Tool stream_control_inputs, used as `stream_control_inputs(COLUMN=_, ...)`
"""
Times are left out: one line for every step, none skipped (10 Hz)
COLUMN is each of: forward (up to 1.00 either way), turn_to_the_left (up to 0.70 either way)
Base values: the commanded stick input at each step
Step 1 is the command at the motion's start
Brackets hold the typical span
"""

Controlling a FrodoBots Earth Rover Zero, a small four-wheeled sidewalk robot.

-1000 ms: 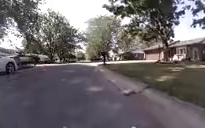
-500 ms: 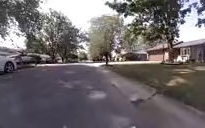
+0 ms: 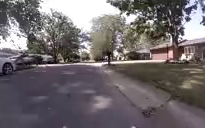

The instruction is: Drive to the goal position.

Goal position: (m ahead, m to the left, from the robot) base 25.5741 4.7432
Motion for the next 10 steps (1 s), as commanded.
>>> stream_control_inputs(forward=0.69, turn_to_the_left=0.03)
stream_control_inputs(forward=0.69, turn_to_the_left=0.03)
stream_control_inputs(forward=0.69, turn_to_the_left=0.03)
stream_control_inputs(forward=0.69, turn_to_the_left=0.03)
stream_control_inputs(forward=0.69, turn_to_the_left=0.03)
stream_control_inputs(forward=0.69, turn_to_the_left=0.03)
stream_control_inputs(forward=0.69, turn_to_the_left=0.03)
stream_control_inputs(forward=0.69, turn_to_the_left=0.03)
stream_control_inputs(forward=0.69, turn_to_the_left=0.03)
stream_control_inputs(forward=0.69, turn_to_the_left=0.03)
